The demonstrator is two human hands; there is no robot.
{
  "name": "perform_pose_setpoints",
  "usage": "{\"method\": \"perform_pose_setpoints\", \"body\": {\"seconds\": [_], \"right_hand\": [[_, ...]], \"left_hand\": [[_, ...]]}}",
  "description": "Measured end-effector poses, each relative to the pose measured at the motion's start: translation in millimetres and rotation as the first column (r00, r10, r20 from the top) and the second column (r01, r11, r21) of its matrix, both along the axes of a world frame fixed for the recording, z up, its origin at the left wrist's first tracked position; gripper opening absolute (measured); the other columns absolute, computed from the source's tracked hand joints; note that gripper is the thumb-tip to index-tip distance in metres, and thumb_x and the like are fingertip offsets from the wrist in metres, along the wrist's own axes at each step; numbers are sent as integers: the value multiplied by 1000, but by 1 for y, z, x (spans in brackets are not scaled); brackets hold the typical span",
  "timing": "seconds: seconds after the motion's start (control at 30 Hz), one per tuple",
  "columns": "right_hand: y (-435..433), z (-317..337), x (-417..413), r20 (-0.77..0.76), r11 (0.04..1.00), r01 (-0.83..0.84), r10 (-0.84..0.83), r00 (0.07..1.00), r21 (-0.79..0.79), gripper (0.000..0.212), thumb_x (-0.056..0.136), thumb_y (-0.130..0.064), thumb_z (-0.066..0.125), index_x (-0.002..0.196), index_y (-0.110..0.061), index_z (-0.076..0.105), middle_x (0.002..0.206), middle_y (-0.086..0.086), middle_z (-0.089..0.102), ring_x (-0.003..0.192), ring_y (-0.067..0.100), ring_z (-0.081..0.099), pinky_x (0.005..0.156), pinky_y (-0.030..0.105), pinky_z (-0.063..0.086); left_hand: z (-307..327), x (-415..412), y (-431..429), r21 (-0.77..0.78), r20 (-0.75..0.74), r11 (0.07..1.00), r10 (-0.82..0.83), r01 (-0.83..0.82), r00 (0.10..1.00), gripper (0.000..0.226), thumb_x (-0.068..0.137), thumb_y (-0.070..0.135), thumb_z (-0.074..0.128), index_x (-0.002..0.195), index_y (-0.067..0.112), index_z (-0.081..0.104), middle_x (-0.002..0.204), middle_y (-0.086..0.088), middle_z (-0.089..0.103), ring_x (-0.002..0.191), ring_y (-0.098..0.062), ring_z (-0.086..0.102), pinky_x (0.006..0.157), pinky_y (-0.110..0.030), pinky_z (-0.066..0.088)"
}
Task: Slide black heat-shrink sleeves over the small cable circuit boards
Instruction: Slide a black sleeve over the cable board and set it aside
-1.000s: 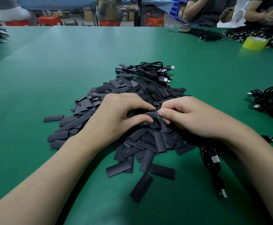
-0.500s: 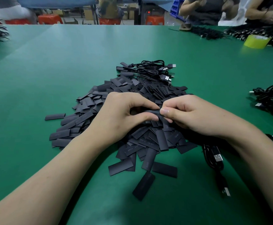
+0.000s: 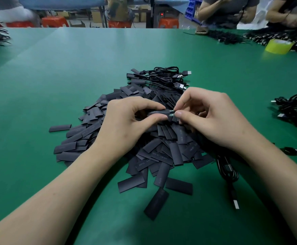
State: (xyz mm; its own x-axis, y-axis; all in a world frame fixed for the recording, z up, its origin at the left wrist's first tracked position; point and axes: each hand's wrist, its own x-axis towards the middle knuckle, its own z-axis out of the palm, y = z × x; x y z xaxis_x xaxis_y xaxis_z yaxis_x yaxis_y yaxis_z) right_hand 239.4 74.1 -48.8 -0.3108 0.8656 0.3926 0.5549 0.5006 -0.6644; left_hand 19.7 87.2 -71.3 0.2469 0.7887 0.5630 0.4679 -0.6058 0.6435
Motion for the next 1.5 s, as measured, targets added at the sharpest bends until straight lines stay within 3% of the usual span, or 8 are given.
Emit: {"method": "perform_pose_setpoints", "body": {"seconds": [0.13, 0.43, 0.57, 0.67, 0.87, 1.1, 1.27, 1.5], "right_hand": [[-1, -1, -2, 91, 991, 30, -43, 995, 130, 11, 89, -14, 75, 86, -22, 68, 71, -6, 67, 67, 14, 63, 57, 16, 42], [-2, -1, -2, 144, 969, 22, -59, 988, 245, 9, 88, -18, 76, 87, -25, 70, 70, -13, 65, 66, 13, 60, 57, 22, 46], [-2, -1, -2, 164, 962, 25, -72, 984, 271, 11, 88, -15, 77, 88, -24, 72, 70, -21, 61, 66, 3, 59, 60, 9, 38], [-2, -1, -2, 184, 959, 24, -79, 980, 284, 11, 88, -13, 77, 89, -23, 72, 70, -25, 59, 67, 0, 58, 62, 7, 36], [-2, 2, -1, 201, 950, 36, -102, 974, 310, 12, 88, -14, 77, 91, -25, 72, 73, -20, 61, 69, 4, 59, 63, 8, 37], [-1, -1, -2, 228, 936, 43, -129, 965, 350, 11, 87, -14, 76, 92, -23, 72, 74, -19, 59, 70, -10, 55, 66, 6, 37], [-2, -2, -5, 179, 949, 45, -105, 978, 312, 10, 87, -15, 78, 89, -23, 73, 72, -15, 66, 67, 7, 61, 62, 12, 41], [-2, -2, -4, 9, 981, 107, -110, 994, 164, 9, 86, -18, 80, 93, -20, 74, 74, -9, 72, 64, 14, 67, 60, 24, 52]], "left_hand": [[-2, 0, 1, -38, 33, 999, 8, -7, 999, 17, 82, 31, 84, 98, 25, 81, 90, 10, 77, 77, -15, 71, 73, -37, 56], [-6, 2, 3, -132, 99, 991, -19, 33, 995, 16, 83, 26, 85, 98, 26, 81, 91, 11, 78, 80, -19, 73, 76, -42, 59], [-3, 1, 4, -132, 53, 991, -32, 39, 998, 18, 84, 25, 83, 102, 25, 80, 93, 15, 76, 87, -4, 71, 81, -28, 57], [-1, 2, 4, -92, -31, 995, -31, 28, 999, 22, 85, 26, 82, 106, 22, 80, 94, 15, 73, 88, 4, 66, 80, -17, 49], [-1, 2, 1, -35, 6, 999, -37, 37, 999, 16, 90, 23, 78, 105, 18, 80, 96, 10, 74, 93, -8, 70, 84, -38, 57], [-2, 3, 0, -7, 15, 1000, -23, 23, 1000, 16, 89, 23, 78, 104, 19, 80, 97, 9, 76, 94, -8, 70, 84, -34, 56], [-1, 5, -2, 24, -40, 999, -25, 26, 999, 16, 89, 25, 79, 104, 19, 80, 94, 15, 73, 90, 4, 66, 81, -13, 47], [2, 5, -3, 46, 21, 999, 8, -9, 1000, 18, 87, 20, 80, 104, 18, 80, 98, 7, 76, 94, -4, 69, 85, -16, 51]]}}
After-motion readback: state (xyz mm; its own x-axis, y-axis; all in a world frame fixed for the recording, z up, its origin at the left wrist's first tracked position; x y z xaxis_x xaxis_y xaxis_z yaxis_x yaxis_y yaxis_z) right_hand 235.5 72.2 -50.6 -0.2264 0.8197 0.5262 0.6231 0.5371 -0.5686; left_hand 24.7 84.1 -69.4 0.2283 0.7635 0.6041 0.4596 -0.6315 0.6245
